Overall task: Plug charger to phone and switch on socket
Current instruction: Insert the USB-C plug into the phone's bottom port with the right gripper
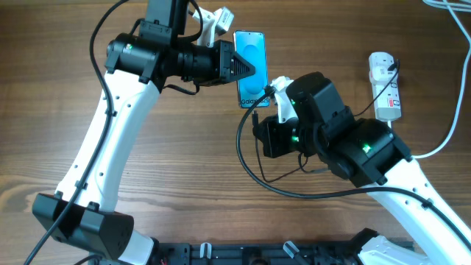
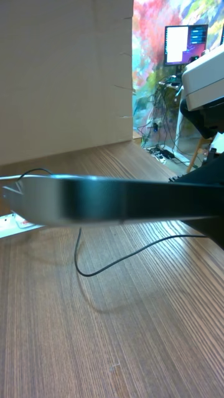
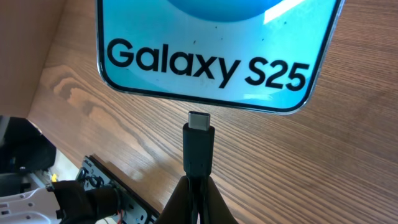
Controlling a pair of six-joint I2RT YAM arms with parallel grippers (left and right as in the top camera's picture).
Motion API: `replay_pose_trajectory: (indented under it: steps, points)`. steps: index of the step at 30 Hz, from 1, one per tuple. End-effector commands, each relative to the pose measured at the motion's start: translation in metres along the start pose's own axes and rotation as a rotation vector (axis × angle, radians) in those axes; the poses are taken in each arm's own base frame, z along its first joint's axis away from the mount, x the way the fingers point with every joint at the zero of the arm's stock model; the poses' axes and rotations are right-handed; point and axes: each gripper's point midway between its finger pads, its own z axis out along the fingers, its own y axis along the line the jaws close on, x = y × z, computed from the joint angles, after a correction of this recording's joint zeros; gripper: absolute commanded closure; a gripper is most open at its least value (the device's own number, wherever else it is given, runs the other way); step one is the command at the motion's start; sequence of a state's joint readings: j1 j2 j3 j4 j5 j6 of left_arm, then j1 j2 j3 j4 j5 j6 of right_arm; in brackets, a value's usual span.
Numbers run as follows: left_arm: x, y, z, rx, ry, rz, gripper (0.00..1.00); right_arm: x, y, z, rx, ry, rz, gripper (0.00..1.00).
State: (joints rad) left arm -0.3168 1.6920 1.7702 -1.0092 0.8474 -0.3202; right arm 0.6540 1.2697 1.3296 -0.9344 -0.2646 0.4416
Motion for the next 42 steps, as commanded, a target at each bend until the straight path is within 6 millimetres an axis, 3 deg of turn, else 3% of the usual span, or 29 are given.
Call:
replay_pose_trajectory:
  steps: [1,42]
  points:
    - [-0.001,-0.009,-0.010,0.013,-0.023,0.024,0.96,-0.010,0.005,-0.008,-0.003,-0.042,-0.010,0.96]
    - [0.006,-0.023,-0.011,0.094,0.009,0.077,0.96,-0.020,0.005,-0.010,-0.017,-0.078,0.023,0.96]
